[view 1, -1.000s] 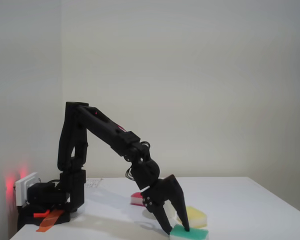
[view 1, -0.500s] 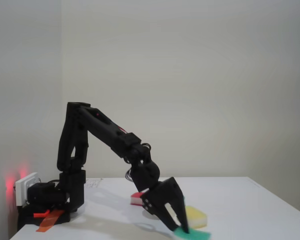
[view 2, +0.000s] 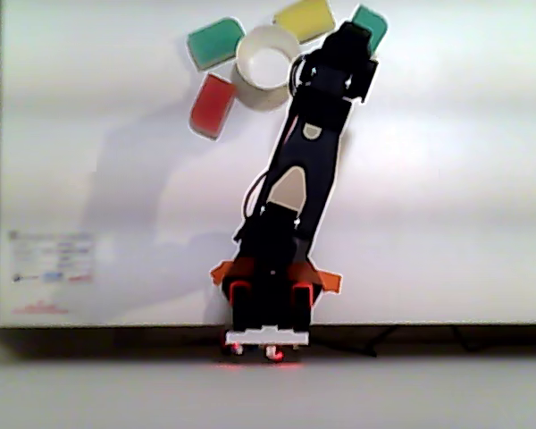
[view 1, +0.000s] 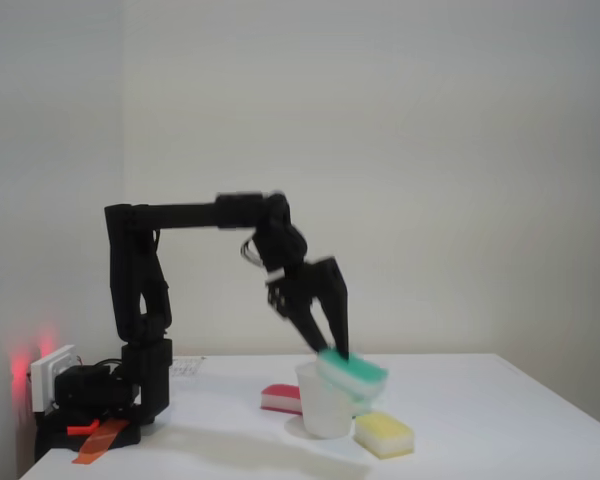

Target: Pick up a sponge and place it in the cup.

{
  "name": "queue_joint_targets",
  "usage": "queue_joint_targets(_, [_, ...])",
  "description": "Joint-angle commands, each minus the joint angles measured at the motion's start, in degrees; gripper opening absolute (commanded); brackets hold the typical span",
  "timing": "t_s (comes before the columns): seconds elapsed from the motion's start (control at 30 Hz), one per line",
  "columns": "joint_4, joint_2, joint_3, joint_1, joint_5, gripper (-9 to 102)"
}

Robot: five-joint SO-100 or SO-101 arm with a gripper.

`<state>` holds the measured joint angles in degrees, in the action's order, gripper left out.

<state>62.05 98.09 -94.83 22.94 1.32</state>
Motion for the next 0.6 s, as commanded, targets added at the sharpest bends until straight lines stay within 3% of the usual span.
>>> queue_joint_targets(0.0, [7.6, 3.0, 10.3, -0.7, 1.4, 0])
queue_joint_targets(0.27, [20.1, 5.4, 20.7, -7.7, 2.6, 0])
queue_joint_targets(0.57, [20.8, 13.6, 10.8, -18.1, 3.4, 0])
